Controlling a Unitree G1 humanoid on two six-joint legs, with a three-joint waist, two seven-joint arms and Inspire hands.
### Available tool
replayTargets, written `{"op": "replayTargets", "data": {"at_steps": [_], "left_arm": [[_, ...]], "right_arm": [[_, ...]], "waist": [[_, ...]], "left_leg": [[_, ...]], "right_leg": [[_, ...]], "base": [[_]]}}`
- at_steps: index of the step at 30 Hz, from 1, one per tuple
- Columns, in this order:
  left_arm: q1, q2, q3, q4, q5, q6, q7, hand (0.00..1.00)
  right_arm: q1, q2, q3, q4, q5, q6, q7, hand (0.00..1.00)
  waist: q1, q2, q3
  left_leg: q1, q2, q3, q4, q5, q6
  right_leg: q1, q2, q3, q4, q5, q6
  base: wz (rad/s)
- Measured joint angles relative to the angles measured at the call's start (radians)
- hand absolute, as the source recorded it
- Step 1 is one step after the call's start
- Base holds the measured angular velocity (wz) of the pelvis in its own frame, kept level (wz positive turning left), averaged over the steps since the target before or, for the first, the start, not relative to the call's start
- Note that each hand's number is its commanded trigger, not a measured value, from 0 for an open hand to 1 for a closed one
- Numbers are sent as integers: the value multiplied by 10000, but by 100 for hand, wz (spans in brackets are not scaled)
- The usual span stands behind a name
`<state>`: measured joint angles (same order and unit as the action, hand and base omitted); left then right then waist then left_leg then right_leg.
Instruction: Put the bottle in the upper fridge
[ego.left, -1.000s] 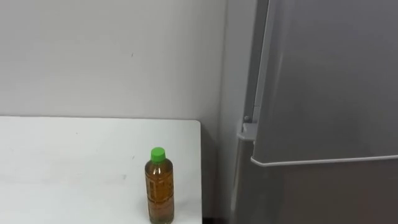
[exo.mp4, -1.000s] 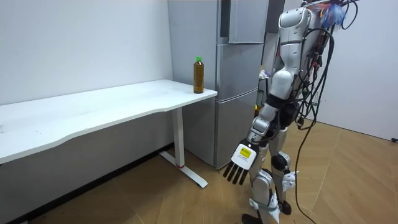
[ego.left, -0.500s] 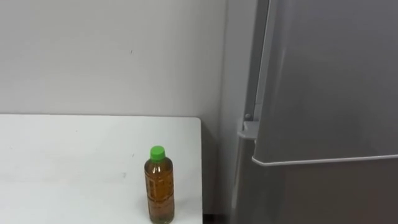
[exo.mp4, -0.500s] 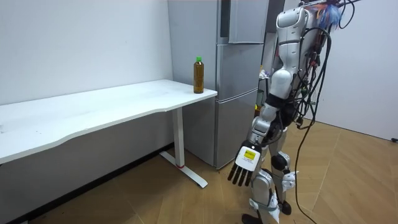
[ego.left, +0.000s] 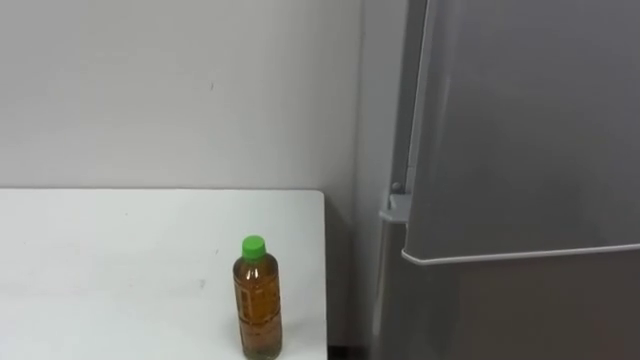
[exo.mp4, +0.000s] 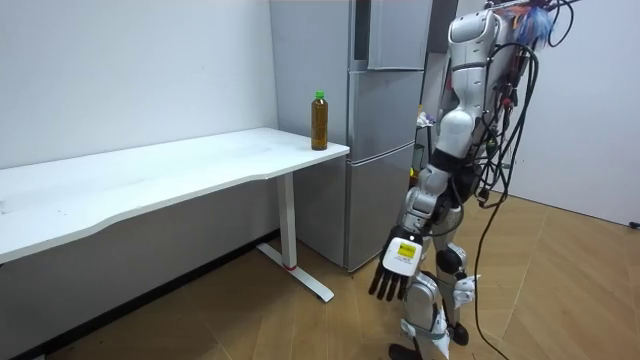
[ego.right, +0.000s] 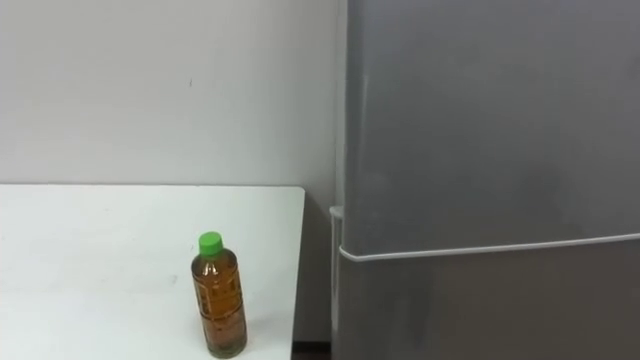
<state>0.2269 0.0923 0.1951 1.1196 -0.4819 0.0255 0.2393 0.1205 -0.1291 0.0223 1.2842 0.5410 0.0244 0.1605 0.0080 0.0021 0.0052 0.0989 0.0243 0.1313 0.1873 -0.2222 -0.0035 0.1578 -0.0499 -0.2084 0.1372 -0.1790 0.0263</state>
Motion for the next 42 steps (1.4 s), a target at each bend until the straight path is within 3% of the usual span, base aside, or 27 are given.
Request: {"op": "replayTargets", "data": {"at_steps": [5, 10, 12, 16, 22, 26, 29, 32, 37, 42], "left_arm": [[-196, 132, 638, -15, -585, -110, 543, 0], [-197, 318, 878, -978, -1507, -184, 1177, 0], [-141, 362, 1047, -2106, -1966, -253, 1572, 0], [-372, 455, 1313, -3113, -2050, -537, 1958, 0], [-610, 549, 1770, -5347, -2709, -766, 3063, 0], [-718, 859, 1842, -6769, -2726, -1065, 3671, 0], [-846, 927, 2396, -8095, -2753, -1201, 4120, 0], [-950, 1234, 2619, -9171, -3112, -1446, 4374, 0], [-1198, 1332, 2925, -10851, -3205, -1474, 4597, 0], [-1211, 1331, 2956, -12864, -2321, -1363, 4561, 0]], "right_arm": [[-17, -16, -276, -8, -12, -3, 54, 0], [-26, -75, -446, -50, -123, 80, 29, 0], [-33, -81, -507, -111, -394, 110, 31, 0], [-15, -125, -535, -216, -665, 115, 29, 0], [14, -160, -678, -453, -1166, 104, -71, 0], [142, -153, -884, -814, -1152, 84, -96, 0], [392, -89, -947, -1108, -1153, -108, -171, 0], [462, -92, -1043, -1149, -1160, -116, -175, 0], [590, -30, -1049, -1297, -1179, -66, -182, 0], [687, 45, -1124, -1298, -1178, -6, -171, 0]], "waist": [[-12, 156, 11], [-4, 229, 20], [0, 244, 5], [78, 321, -48], [185, 262, -77], [258, 280, -88], [276, 310, -84], [275, 399, -51], [266, 451, -41], [268, 403, -41]], "left_leg": [[19, 1, 34, 10, -9, 7], [74, 0, 63, -7, -6, 7], [66, -3, 55, -6, -5, 8], [80, -5, 52, 19, -5, 8], [10, -8, 40, 37, -4, 7], [30, -6, 39, 27, -2, 6], [14, -3, 32, 9, -2, 6], [8, -9, 32, -24, -2, 6], [0, -7, 9, -36, -2, 6], [-10, -12, 11, -6, -4, 6]], "right_leg": [[-7, 0, 29, -3, -1, 1], [0, -1, 48, 11, -1, 1], [-2, -4, 16, 5, -1, 2], [-1, -6, 5, 4, -3, 3], [-62, -2, -2, -11, -3, 3], [-107, 1, 7, 1, -2, 2], [-121, 4, 16, 4, -2, 2], [-113, 0, 31, 8, -2, 2], [-52, -2, -20, 24, -2, 2], [-121, 3, 46, 1, -2, 2]], "base": [[0], [0], [0], [0], [0], [0], [0], [0], [0], [0]]}}
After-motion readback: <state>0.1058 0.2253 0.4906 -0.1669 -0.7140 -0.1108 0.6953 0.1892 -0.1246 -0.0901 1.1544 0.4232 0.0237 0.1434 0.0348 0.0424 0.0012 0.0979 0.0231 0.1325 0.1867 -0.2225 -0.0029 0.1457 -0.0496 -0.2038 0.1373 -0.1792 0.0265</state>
